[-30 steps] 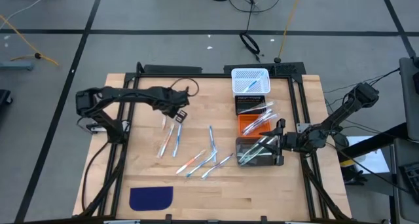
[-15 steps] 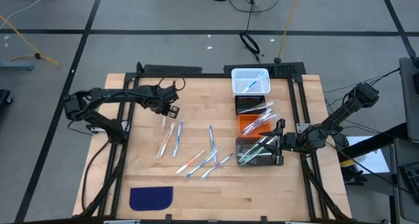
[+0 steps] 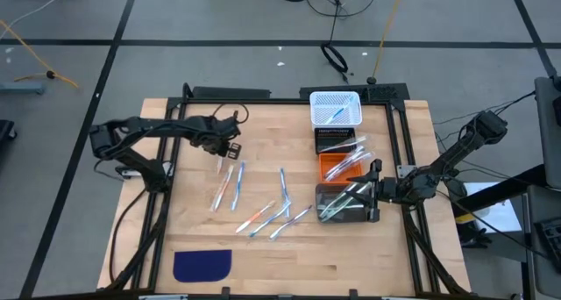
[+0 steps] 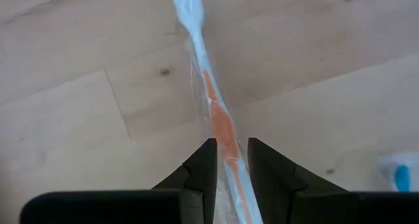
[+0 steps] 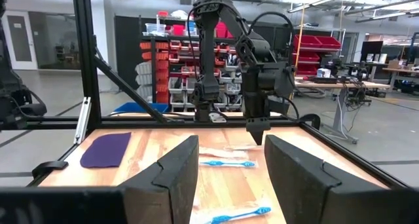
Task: Pick & Place Toothbrushes
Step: Put the orange toothbrush into the black bin
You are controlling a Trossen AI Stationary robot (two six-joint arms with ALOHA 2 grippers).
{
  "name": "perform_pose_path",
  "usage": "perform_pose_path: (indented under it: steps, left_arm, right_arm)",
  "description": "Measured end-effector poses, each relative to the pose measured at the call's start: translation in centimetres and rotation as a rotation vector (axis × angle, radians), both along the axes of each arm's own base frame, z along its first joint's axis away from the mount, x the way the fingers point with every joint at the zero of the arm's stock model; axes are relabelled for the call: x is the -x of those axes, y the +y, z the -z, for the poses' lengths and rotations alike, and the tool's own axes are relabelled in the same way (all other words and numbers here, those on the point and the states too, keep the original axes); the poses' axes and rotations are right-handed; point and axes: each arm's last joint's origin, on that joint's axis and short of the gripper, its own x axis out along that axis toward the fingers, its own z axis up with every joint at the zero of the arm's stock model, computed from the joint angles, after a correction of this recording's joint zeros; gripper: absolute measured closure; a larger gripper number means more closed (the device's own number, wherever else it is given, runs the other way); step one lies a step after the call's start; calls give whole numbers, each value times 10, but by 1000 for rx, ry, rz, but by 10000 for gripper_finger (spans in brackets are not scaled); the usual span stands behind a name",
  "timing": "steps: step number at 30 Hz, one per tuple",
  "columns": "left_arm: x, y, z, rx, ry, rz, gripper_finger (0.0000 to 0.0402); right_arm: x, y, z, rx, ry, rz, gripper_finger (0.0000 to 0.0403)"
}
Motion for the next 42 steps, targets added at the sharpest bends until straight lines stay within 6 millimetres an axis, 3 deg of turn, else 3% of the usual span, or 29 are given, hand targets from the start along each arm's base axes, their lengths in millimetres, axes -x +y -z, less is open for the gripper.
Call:
perform_pose_path:
  steps: [9, 12, 16, 27, 32, 42]
  left_arm:
    - [-7, 3, 21, 32, 76, 30, 314]
    - [-7, 3, 22, 34, 71, 37, 332]
    - [-7, 2, 19, 24, 56, 61, 390]
    - [-10, -1, 18, -17, 70, 114, 397]
    - [-13, -4, 5, -96, 15, 163, 398]
    - [-27, -18, -48, -344, -321, 383, 398]
  right_arm:
    - [0, 0, 1, 4, 5, 0, 236]
    - [0, 0, 1, 4, 5, 0, 236]
    - [0, 0, 1, 4, 6, 2, 236]
    - [0, 0, 4, -6, 31, 5, 236]
    - [-1, -2, 4, -30, 32, 62, 236]
    - [-8, -15, 7, -82, 45, 151, 236]
